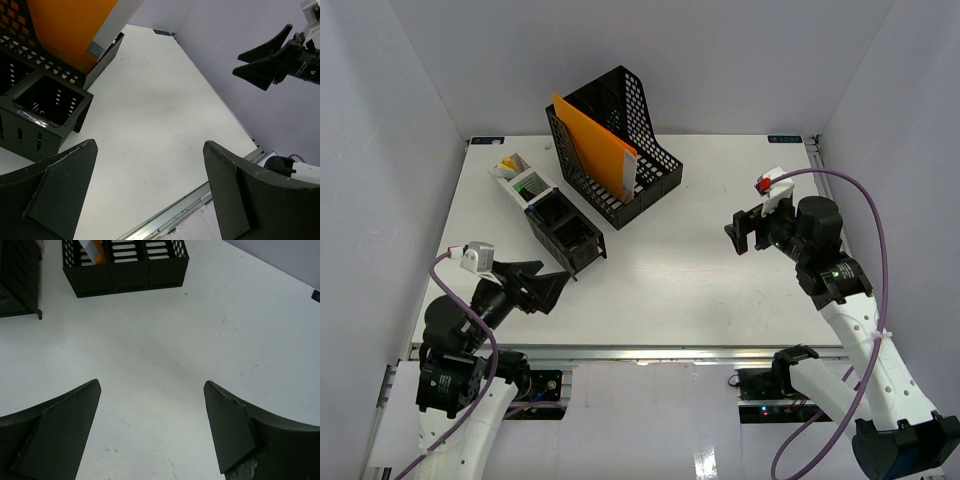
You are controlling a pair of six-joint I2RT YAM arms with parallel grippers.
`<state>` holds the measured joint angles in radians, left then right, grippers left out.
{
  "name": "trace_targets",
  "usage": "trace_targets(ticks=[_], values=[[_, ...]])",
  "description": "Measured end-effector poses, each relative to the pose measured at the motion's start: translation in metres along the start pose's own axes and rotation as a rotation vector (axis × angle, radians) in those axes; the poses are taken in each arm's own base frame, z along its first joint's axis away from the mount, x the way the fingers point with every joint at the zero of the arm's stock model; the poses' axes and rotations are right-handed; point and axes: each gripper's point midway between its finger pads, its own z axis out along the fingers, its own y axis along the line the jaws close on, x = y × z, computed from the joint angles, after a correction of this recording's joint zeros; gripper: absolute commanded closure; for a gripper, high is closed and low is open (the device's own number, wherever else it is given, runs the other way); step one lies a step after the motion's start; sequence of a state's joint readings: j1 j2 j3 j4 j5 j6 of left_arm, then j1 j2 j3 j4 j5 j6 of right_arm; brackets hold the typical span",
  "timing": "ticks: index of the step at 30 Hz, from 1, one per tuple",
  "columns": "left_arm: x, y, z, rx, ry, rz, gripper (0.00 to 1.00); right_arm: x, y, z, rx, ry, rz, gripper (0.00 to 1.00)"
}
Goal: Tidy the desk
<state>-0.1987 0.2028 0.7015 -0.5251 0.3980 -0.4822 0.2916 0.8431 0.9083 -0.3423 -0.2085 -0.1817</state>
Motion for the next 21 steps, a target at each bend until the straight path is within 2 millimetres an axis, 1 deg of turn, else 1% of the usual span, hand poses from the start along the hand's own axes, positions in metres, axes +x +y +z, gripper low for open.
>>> trace_targets(ticks=[5, 9, 13, 21], values=[[0.004, -0.004, -0.008, 0.015, -0.006, -0.004, 0.02, 0.007, -0.018, -0.012, 0.128, 0.024, 0.037, 0.1], [0.007, -0.004, -0.011, 0.011, 0.002, -0.011, 0.02, 0.014, -0.028, -0.019, 0.196, 0.049, 0.054, 0.1], [0.011, -0.003, -0.013, 0.006, 0.011, -0.016, 0.02, 0.02, -0.032, -0.023, 0.223, 0.064, 0.058, 0.1], [0.016, -0.001, -0.016, -0.007, 0.028, -0.025, 0.02, 0.021, -0.036, -0.024, 0.237, 0.071, 0.04, 0.1]])
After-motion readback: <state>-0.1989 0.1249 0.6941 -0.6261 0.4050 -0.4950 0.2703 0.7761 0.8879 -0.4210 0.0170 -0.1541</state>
